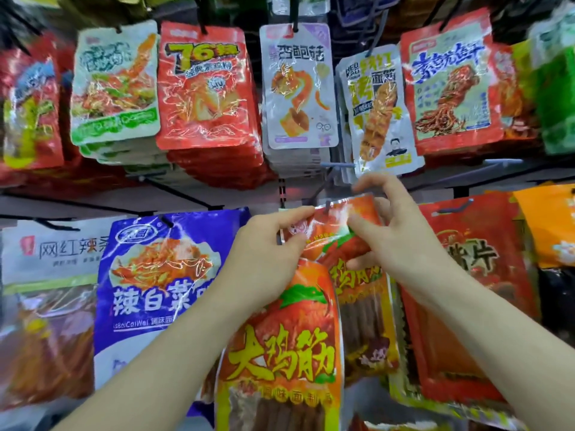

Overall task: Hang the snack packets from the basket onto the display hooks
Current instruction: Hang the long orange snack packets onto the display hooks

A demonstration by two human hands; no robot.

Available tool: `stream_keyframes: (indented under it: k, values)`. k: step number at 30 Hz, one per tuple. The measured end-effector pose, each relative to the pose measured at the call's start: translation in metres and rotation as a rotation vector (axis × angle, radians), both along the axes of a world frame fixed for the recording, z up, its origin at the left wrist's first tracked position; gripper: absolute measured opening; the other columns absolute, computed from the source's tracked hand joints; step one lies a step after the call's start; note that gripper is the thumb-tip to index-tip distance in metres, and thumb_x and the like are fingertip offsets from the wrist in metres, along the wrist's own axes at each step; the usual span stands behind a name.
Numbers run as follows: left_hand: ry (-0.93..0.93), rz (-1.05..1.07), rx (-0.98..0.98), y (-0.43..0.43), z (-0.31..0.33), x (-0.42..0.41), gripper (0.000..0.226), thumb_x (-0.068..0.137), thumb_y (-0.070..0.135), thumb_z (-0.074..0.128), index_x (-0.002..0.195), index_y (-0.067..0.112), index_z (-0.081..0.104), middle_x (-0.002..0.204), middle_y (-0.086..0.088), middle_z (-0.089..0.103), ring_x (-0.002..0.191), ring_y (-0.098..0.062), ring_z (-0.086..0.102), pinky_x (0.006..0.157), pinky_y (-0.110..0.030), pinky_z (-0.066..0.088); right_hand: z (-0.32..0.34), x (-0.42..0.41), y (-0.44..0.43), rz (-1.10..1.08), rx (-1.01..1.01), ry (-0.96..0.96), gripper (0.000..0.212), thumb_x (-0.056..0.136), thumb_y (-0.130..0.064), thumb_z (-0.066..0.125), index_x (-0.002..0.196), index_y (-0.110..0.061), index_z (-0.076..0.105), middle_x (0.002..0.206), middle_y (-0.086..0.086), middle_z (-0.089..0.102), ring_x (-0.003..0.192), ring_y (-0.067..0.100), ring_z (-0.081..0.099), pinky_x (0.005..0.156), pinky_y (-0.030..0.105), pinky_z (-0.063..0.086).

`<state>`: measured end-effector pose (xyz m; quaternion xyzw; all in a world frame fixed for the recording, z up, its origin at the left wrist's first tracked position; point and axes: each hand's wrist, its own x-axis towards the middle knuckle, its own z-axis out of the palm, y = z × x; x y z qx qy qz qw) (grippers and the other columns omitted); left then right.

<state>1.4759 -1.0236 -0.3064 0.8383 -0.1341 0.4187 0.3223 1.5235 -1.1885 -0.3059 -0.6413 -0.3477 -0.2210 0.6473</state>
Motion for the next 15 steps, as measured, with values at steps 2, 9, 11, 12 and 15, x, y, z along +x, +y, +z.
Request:
stream_keyframes:
  k: [2, 9, 11, 12, 15]
  values:
    - [0.0, 0.021, 0.041, 0.0, 0.0, 0.0, 0.04, 0.093, 0.015, 0.056, 0.123, 0.04, 0.062, 0.123, 0.02, 0.063, 0.115, 0.003, 0.054, 0.1, -0.021, 0.043, 0.001, 0.002, -0.002, 0.005, -0.024, 0.03, 0.025, 0.093, 0.001, 0.053, 0.091, -0.022, 0.064, 0.089, 0.013, 0.051, 0.061, 0.027, 0.056, 0.046, 0.031, 0.055]
    - [0.03, 0.27, 0.23, -0.011, 0.003, 0.008, 0.043, 0.096, 0.02, 0.046, 0.134, 0.04, 0.052, 0.134, 0.008, 0.059, 0.123, -0.018, 0.053, 0.099, -0.039, 0.046, 0.001, 0.022, 0.001, 0.229, 0.064, 0.377, 0.023, 0.091, 0.002, 0.057, 0.102, -0.011, 0.072, 0.095, 0.009, 0.066, 0.069, 0.015, 0.065, 0.053, 0.028, 0.057]
    - [0.07, 0.297, 0.226, -0.013, 0.006, 0.009, 0.045, 0.096, 0.02, 0.045, 0.136, 0.04, 0.049, 0.136, 0.007, 0.057, 0.123, -0.019, 0.053, 0.099, -0.039, 0.047, 0.0, 0.025, -0.002, 0.274, 0.063, 0.419, 0.026, 0.091, 0.003, 0.056, 0.105, -0.012, 0.072, 0.099, 0.01, 0.067, 0.079, 0.018, 0.066, 0.057, 0.032, 0.058]
    - [0.089, 0.302, 0.219, -0.014, 0.007, 0.008, 0.046, 0.096, 0.019, 0.045, 0.137, 0.04, 0.048, 0.135, 0.007, 0.057, 0.121, -0.019, 0.054, 0.098, -0.038, 0.048, -0.001, 0.025, -0.004, 0.295, 0.049, 0.435, 0.027, 0.091, 0.005, 0.056, 0.105, -0.012, 0.072, 0.101, 0.009, 0.069, 0.082, 0.018, 0.067, 0.06, 0.035, 0.059]
    - [0.132, 0.303, 0.221, -0.015, 0.007, 0.005, 0.051, 0.092, 0.019, 0.048, 0.137, 0.042, 0.046, 0.132, 0.007, 0.059, 0.116, -0.02, 0.056, 0.095, -0.034, 0.049, -0.01, 0.027, -0.01, 0.303, 0.02, 0.455, 0.027, 0.088, 0.009, 0.058, 0.099, -0.009, 0.074, 0.099, 0.004, 0.069, 0.08, 0.013, 0.07, 0.065, 0.039, 0.061]
